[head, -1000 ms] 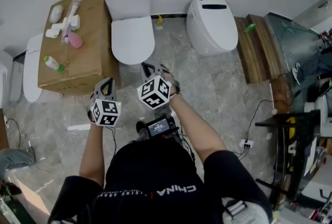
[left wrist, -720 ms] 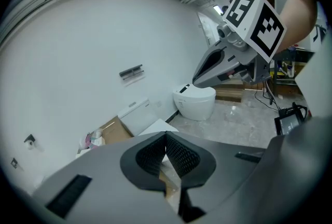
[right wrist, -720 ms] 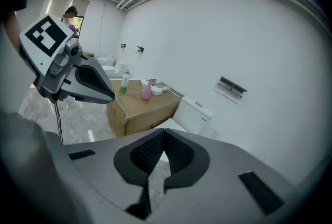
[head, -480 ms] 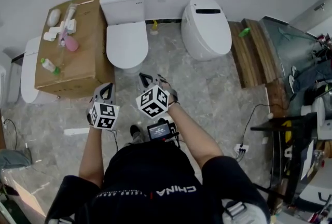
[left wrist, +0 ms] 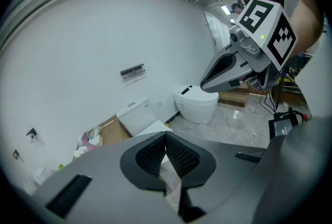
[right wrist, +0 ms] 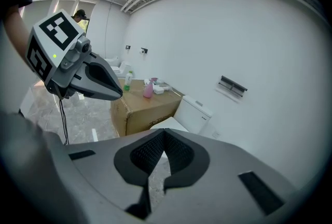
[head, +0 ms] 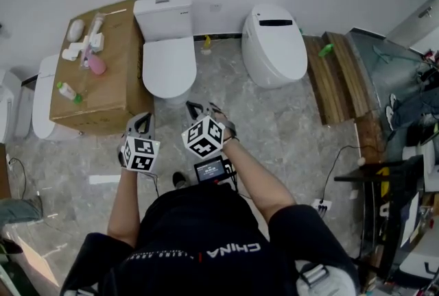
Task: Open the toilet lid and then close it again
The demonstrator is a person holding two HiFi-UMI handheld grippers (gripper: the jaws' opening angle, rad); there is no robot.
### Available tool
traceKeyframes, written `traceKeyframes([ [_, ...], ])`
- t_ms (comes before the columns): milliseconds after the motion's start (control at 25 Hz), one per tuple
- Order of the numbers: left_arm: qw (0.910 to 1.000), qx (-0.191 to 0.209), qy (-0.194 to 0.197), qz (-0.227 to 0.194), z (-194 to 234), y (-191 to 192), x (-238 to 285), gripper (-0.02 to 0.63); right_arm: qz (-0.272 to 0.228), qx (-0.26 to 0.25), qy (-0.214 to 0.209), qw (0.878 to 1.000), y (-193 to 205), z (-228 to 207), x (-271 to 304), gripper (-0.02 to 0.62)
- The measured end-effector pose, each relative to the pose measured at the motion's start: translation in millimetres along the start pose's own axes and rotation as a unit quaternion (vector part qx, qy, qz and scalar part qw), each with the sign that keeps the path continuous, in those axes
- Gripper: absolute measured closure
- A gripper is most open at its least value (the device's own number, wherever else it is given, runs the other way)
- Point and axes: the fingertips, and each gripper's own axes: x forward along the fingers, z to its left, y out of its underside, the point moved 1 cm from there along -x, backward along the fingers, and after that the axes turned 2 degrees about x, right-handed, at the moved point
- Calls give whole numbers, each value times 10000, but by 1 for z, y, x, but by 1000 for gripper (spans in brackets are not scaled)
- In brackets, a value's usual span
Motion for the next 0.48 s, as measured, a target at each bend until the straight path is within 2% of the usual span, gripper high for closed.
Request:
traceKeyframes([
  [480, 9995, 292, -125, -83, -3, -5, 3, 595, -72, -23, 75, 9999, -1, -1, 0, 581],
])
